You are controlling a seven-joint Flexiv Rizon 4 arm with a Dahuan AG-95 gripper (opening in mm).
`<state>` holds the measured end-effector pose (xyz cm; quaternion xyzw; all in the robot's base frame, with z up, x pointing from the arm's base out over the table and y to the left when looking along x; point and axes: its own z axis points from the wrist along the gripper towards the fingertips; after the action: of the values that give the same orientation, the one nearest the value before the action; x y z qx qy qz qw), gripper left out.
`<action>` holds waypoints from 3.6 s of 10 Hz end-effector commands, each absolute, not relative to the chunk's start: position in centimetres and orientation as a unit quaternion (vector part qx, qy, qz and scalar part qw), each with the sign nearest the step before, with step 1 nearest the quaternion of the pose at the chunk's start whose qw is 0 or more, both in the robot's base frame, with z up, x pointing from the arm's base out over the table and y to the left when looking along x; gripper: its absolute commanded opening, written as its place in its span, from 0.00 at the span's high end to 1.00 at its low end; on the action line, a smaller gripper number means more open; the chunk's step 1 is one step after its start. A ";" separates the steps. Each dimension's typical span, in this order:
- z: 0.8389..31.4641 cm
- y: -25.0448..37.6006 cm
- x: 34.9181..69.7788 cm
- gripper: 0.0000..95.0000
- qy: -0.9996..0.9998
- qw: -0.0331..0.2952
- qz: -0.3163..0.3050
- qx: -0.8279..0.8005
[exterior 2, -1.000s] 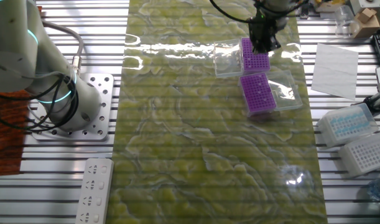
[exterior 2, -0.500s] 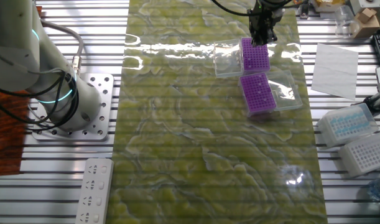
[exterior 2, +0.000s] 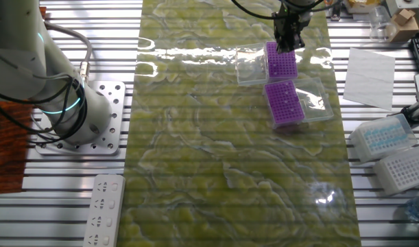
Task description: Transfer all small pipette tips from one holder to another
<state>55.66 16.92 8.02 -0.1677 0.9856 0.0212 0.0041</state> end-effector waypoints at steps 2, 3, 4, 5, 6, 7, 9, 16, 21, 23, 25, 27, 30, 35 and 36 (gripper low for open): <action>8.0 16.7 55.4 1.00 0.986 -0.001 0.023 -0.166; 7.8 16.5 55.1 1.00 0.986 -0.004 0.030 -0.163; 7.7 16.5 55.1 1.00 0.987 -0.004 0.034 -0.159; 7.6 16.5 55.1 1.00 0.987 -0.004 0.036 -0.158; 7.6 16.5 55.2 1.00 0.987 -0.004 0.037 -0.156; 7.6 16.5 55.2 1.00 0.987 -0.004 0.039 -0.153; 7.5 16.5 55.2 1.00 0.988 -0.004 0.042 -0.150; 7.2 16.5 55.2 1.00 0.989 -0.002 0.049 -0.142; 7.3 16.5 55.2 1.00 0.990 -0.002 0.049 -0.134; 7.5 16.5 55.2 1.00 0.990 -0.002 0.049 -0.128; 7.7 16.6 55.3 1.00 0.991 -0.003 0.049 -0.127; 7.6 16.6 55.3 1.00 0.991 -0.003 0.050 -0.126; 7.3 16.6 55.3 1.00 0.991 -0.002 0.051 -0.125; 6.9 16.6 55.4 1.00 0.988 0.002 0.049 -0.145; 6.9 16.6 55.4 0.80 0.987 0.002 0.048 -0.152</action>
<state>55.37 16.60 6.81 -0.1508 0.9874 0.0481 0.0025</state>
